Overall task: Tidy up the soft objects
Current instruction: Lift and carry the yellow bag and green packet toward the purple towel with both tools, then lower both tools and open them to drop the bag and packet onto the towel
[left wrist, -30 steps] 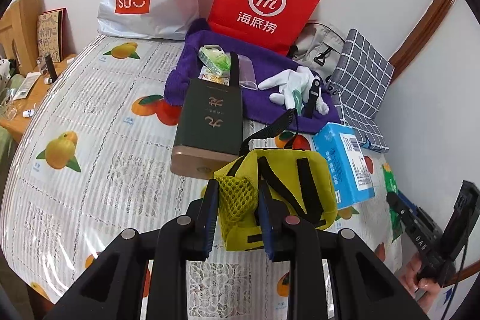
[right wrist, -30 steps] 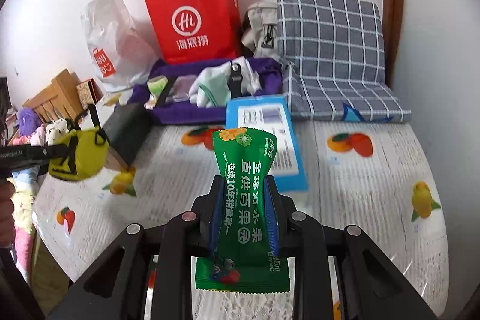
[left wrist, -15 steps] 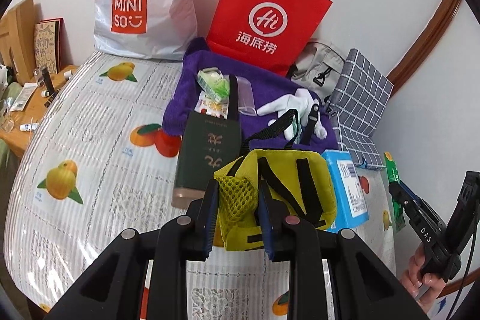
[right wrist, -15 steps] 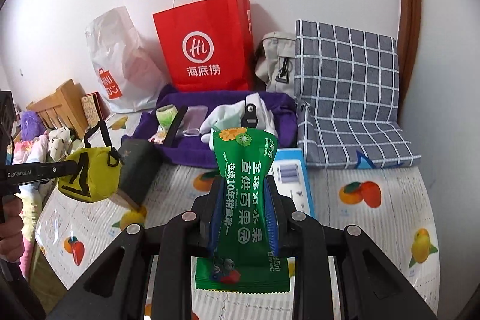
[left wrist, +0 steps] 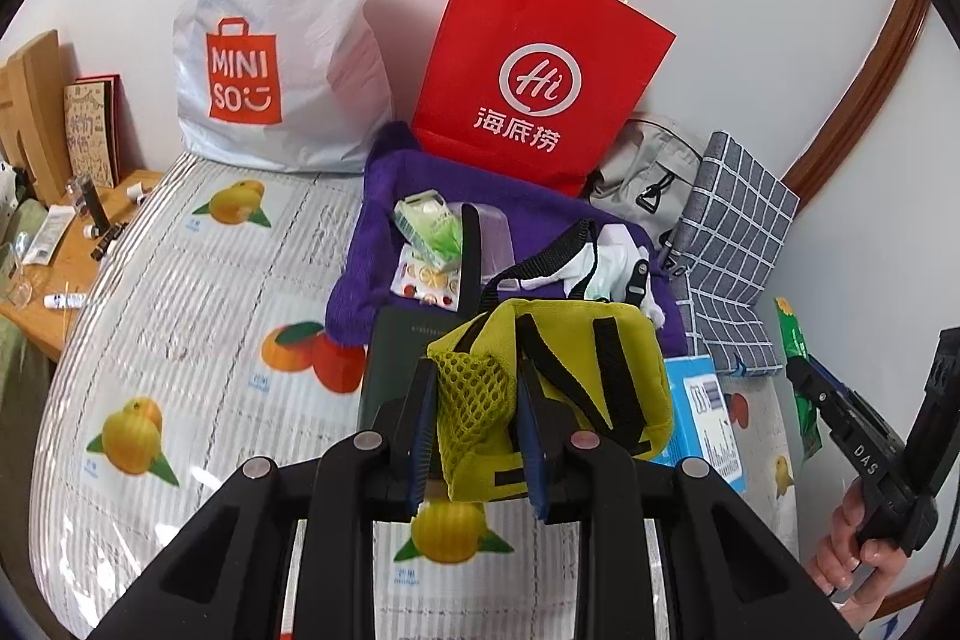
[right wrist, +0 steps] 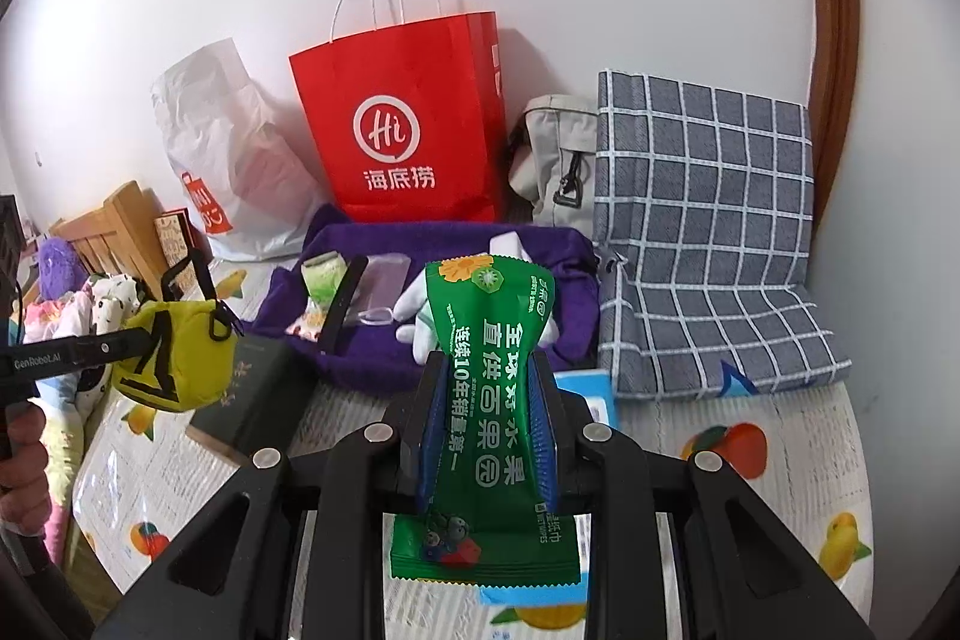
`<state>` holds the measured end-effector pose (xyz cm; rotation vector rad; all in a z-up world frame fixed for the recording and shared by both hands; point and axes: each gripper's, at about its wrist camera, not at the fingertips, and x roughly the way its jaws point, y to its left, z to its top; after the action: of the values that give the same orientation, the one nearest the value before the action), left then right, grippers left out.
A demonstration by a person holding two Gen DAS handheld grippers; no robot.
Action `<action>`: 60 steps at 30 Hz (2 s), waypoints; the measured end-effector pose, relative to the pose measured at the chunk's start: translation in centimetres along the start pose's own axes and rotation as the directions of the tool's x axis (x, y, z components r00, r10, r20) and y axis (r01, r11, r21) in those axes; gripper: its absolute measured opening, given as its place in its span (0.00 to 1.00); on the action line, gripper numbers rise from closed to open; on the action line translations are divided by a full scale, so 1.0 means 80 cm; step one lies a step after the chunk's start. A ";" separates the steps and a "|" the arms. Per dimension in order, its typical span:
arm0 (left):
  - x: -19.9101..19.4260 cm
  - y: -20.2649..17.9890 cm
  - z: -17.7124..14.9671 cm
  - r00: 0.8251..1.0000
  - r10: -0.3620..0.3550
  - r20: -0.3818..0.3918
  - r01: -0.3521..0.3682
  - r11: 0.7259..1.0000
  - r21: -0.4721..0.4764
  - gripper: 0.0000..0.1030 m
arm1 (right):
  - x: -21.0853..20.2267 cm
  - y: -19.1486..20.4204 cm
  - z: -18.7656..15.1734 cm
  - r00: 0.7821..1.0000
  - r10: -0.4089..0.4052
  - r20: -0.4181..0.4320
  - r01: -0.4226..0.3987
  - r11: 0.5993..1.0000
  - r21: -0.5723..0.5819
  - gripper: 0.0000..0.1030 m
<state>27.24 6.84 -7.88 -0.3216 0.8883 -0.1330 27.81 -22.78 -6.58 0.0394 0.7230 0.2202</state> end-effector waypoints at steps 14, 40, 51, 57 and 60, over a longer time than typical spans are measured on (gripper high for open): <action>0.032 -0.006 0.053 0.999 0.031 0.010 -0.031 0.999 0.011 0.23 | 0.038 0.005 0.047 0.999 0.040 0.030 -0.040 0.999 -0.016 0.25; 0.113 -0.013 0.136 0.999 0.038 0.012 -0.038 0.999 -0.005 0.24 | 0.140 0.010 0.121 0.994 0.104 0.031 -0.105 0.994 0.011 0.25; 0.182 -0.003 0.140 0.995 0.040 -0.086 -0.041 0.999 -0.010 0.24 | 0.214 0.013 0.100 0.988 0.114 -0.108 -0.116 0.993 -0.007 0.25; 0.207 -0.003 0.136 0.990 0.061 -0.126 -0.062 0.998 -0.003 0.24 | 0.237 0.011 0.092 0.983 0.102 -0.152 -0.105 0.994 -0.011 0.25; 0.220 -0.002 0.133 0.987 0.058 -0.152 -0.060 0.998 -0.004 0.24 | 0.246 0.012 0.088 0.980 0.106 -0.171 -0.109 0.994 -0.010 0.26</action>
<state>46.58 4.69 -14.56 -0.2958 1.0486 -0.0996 46.61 -17.41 -13.98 0.0416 0.8897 0.3372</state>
